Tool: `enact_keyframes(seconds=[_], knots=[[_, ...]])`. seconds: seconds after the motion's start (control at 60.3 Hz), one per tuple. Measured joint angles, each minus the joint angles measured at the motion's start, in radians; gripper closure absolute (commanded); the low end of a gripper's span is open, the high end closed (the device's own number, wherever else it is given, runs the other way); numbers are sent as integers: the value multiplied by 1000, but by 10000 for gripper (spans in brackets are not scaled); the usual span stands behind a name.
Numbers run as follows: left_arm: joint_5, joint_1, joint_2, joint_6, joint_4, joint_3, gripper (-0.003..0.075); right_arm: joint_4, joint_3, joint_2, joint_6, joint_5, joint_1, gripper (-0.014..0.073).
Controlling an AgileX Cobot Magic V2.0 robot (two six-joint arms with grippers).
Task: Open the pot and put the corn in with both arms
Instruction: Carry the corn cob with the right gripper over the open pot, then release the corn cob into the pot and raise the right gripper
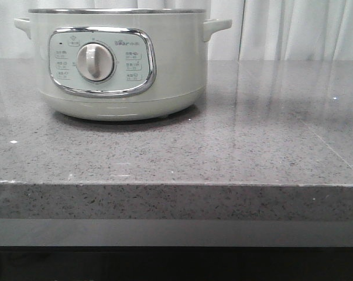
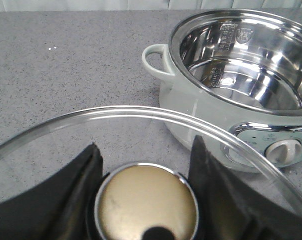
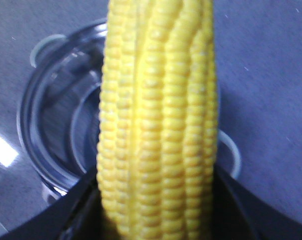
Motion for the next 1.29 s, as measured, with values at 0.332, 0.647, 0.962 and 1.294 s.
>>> enact_keyframes(seconds=[0.332, 0.647, 0.962, 1.294], knots=[[0, 0, 0, 0, 0, 0, 426, 52, 0, 120, -63, -232, 108, 302], [0, 0, 0, 0, 0, 0, 426, 50, 0, 262, -110, -261, 121, 302], [0, 0, 0, 0, 0, 0, 426, 45, 0, 323, -119, -261, 121, 132], [0, 0, 0, 0, 0, 0, 426, 45, 0, 327, -119, -259, 121, 62]])
